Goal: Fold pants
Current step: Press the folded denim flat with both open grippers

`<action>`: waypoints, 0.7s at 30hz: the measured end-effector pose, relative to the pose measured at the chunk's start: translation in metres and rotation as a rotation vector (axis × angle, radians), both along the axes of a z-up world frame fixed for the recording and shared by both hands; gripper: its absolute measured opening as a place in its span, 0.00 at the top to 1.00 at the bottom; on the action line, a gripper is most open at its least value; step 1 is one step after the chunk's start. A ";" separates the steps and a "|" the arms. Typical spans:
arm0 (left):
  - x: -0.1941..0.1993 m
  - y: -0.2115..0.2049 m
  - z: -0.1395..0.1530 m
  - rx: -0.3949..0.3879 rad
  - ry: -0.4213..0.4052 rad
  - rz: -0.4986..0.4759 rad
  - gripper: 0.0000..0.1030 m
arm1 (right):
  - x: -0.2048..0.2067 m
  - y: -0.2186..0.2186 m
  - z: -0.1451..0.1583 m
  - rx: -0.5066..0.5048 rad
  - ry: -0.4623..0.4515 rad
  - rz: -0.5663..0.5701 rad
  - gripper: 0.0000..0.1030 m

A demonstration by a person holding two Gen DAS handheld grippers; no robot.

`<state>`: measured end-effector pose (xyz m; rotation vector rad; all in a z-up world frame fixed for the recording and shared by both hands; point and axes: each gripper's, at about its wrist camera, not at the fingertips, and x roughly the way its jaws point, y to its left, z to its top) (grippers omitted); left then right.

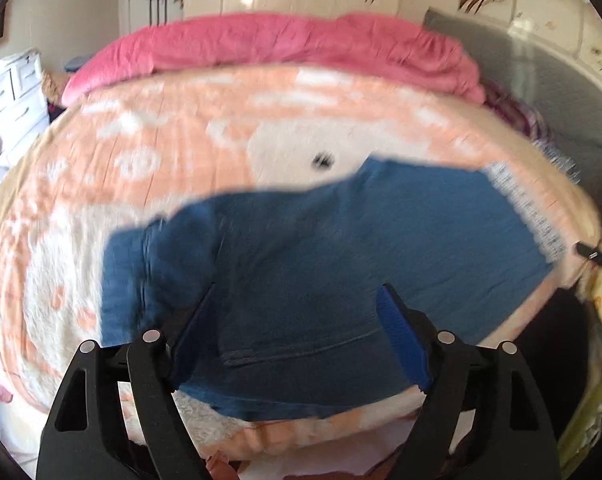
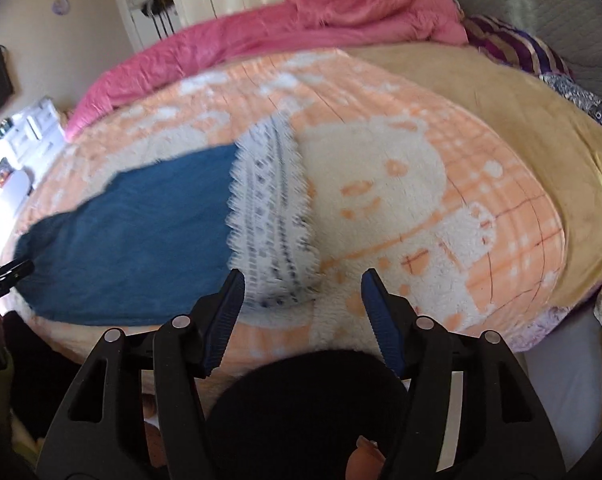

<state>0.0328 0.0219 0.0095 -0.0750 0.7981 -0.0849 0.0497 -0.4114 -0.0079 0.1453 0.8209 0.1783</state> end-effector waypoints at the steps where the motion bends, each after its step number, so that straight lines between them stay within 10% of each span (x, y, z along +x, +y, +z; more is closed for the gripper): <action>1: -0.001 -0.006 0.009 0.000 -0.024 -0.014 0.22 | -0.001 0.006 0.003 0.008 -0.012 0.018 0.46; 9: 0.058 -0.078 -0.003 -0.043 0.046 -0.191 0.16 | 0.028 0.082 0.005 0.014 0.003 0.206 0.42; 16: 0.091 -0.113 -0.052 0.047 0.152 -0.245 0.16 | 0.043 0.091 -0.039 -0.023 0.151 0.135 0.40; 21: 0.088 -0.110 -0.064 0.059 0.142 -0.262 0.16 | 0.037 0.087 -0.045 0.046 0.096 0.146 0.27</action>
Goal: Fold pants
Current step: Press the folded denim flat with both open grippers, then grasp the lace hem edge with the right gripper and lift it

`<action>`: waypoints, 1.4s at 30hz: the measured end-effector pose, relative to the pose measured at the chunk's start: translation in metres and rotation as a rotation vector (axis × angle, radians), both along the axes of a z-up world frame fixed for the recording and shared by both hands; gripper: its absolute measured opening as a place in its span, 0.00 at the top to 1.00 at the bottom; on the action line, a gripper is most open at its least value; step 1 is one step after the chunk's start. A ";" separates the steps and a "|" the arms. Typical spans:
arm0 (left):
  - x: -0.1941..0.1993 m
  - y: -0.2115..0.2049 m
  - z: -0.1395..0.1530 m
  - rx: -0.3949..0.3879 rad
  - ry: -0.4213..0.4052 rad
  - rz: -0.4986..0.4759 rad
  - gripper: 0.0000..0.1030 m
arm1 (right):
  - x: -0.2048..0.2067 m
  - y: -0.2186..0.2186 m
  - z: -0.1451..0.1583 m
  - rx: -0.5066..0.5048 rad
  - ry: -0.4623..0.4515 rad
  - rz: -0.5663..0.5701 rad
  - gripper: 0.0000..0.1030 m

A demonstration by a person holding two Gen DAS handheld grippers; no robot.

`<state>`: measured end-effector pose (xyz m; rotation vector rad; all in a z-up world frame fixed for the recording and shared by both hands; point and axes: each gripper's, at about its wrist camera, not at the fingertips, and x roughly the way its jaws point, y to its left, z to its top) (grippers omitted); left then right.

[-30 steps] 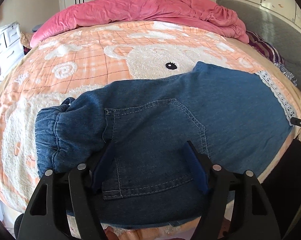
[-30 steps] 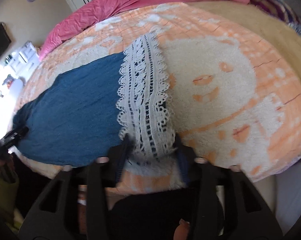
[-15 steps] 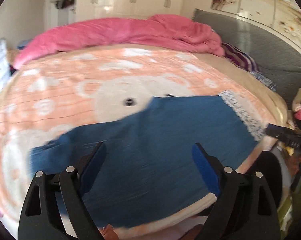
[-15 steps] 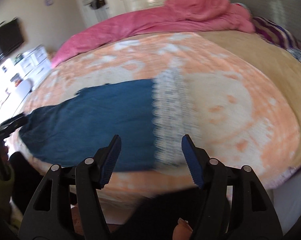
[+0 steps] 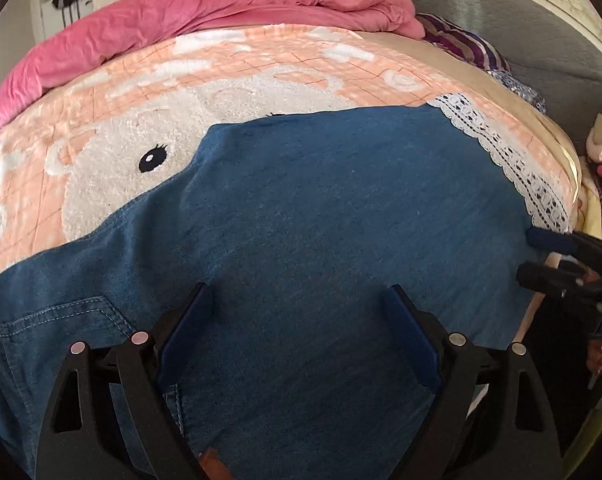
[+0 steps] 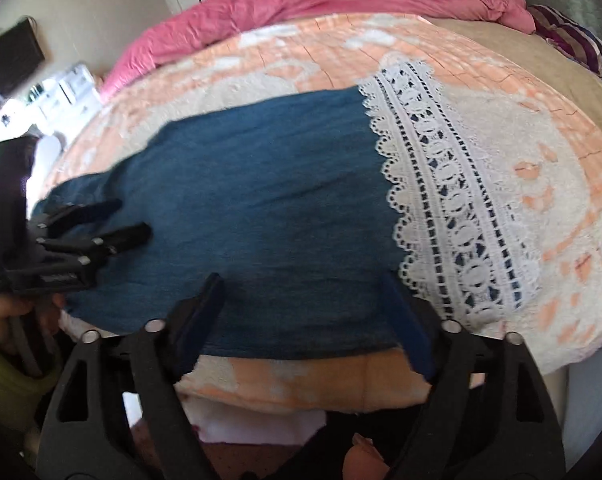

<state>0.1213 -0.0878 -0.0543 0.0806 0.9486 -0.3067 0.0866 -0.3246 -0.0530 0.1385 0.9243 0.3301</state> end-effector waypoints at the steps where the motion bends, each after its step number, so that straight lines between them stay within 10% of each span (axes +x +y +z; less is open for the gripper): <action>1: 0.000 0.002 0.002 -0.007 0.012 0.003 0.16 | -0.002 -0.004 0.003 0.028 -0.005 -0.003 0.27; 7: -0.007 -0.005 0.048 -0.054 -0.027 -0.044 0.13 | -0.023 -0.040 0.040 0.090 -0.134 -0.099 0.26; 15: 0.033 -0.083 0.084 -0.027 -0.067 -0.198 0.08 | -0.017 -0.078 0.027 0.115 -0.068 -0.216 0.24; 25: 0.110 -0.184 0.050 0.069 0.018 -0.359 0.08 | 0.001 -0.086 -0.003 0.184 0.018 -0.249 0.24; 28: 0.129 -0.193 0.042 0.027 0.054 -0.404 0.08 | -0.001 -0.089 -0.002 0.221 0.004 -0.241 0.47; 42: 0.177 -0.217 0.006 -0.171 0.248 -0.633 0.27 | 0.017 -0.090 -0.008 0.325 0.012 -0.242 0.58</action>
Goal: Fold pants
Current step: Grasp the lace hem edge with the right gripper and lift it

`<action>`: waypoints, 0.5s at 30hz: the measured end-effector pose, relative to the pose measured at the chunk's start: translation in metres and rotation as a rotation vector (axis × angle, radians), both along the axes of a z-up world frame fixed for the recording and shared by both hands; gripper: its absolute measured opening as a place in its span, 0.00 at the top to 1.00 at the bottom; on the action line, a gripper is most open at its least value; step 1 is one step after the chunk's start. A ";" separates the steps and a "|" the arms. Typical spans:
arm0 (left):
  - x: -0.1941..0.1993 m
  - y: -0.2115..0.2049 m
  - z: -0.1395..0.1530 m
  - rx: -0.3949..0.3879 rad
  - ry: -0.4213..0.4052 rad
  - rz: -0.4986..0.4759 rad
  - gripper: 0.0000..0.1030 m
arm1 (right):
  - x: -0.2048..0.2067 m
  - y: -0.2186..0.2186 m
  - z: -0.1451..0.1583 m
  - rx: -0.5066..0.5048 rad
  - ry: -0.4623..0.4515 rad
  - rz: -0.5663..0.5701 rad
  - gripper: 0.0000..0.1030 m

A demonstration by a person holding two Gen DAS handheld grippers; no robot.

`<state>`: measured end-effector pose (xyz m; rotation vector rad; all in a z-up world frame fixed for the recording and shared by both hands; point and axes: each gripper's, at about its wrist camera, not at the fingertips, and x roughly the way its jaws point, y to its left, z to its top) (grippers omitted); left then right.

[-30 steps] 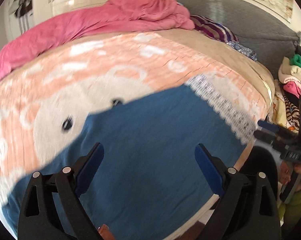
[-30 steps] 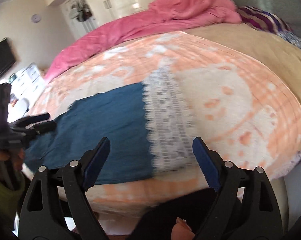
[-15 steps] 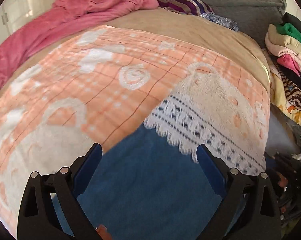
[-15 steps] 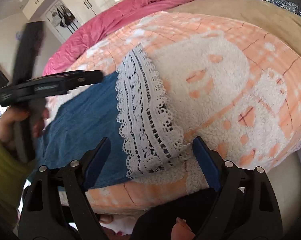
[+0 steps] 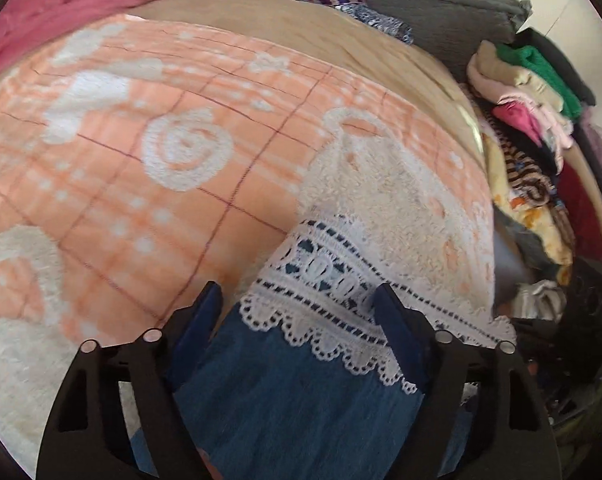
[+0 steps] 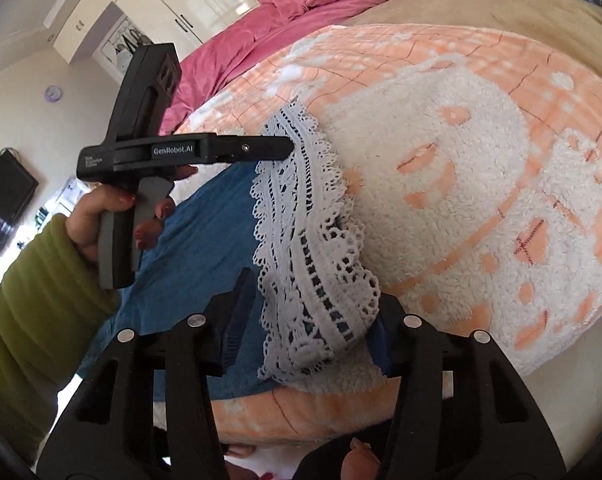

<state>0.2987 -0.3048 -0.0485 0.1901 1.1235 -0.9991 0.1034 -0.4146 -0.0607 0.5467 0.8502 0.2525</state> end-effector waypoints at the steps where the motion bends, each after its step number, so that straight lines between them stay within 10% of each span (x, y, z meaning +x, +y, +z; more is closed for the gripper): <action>1: 0.003 0.000 -0.001 -0.019 0.017 0.001 0.29 | -0.001 0.000 0.000 -0.001 0.001 -0.001 0.60; 9: -0.002 0.006 -0.001 -0.103 0.051 0.044 0.74 | 0.000 -0.001 0.000 0.018 -0.001 -0.015 0.77; 15: -0.010 0.033 0.020 -0.195 0.039 0.084 0.79 | -0.008 0.013 0.014 -0.010 -0.083 0.025 0.85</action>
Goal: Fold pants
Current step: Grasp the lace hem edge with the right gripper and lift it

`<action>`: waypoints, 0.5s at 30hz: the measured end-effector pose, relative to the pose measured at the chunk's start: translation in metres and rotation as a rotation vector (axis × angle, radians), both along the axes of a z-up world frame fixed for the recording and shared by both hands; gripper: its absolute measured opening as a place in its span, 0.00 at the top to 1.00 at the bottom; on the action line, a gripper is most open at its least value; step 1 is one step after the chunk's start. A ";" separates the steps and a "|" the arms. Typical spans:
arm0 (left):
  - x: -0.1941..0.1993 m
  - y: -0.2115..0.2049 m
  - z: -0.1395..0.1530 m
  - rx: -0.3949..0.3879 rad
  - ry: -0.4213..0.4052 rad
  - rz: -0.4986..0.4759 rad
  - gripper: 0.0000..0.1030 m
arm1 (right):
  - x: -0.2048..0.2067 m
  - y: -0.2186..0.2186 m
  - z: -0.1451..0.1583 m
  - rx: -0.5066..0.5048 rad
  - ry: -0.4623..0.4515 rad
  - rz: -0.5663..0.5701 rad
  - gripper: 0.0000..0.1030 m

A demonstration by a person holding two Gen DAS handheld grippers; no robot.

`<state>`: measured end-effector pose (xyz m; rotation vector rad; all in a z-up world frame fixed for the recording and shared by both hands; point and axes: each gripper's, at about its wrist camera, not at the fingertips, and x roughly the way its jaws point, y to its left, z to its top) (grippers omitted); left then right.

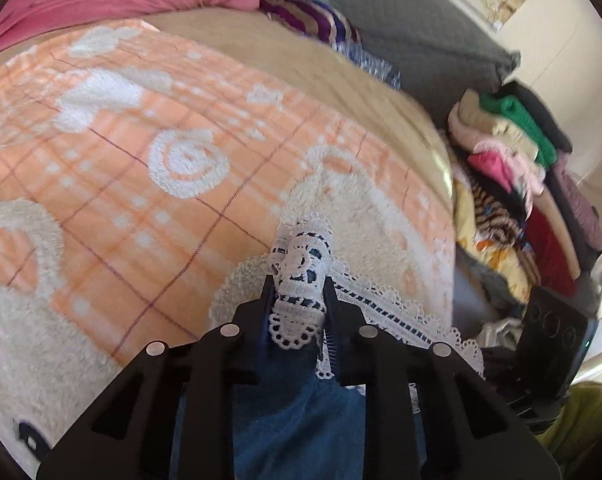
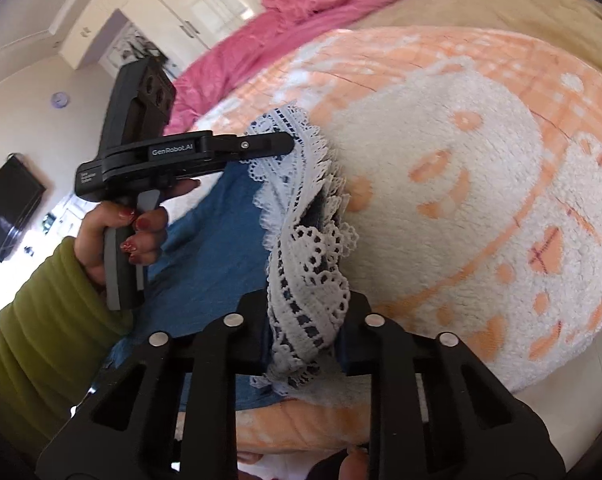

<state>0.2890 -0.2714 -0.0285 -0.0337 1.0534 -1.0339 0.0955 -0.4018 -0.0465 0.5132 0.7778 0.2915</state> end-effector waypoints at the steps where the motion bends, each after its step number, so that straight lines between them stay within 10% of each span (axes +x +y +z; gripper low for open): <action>1: -0.004 0.010 0.009 -0.031 -0.005 0.011 0.79 | -0.003 0.005 0.006 -0.019 -0.025 0.009 0.85; 15: -0.041 0.176 0.047 -0.101 -0.047 0.226 0.79 | -0.003 0.155 0.061 -0.101 -0.134 0.362 0.85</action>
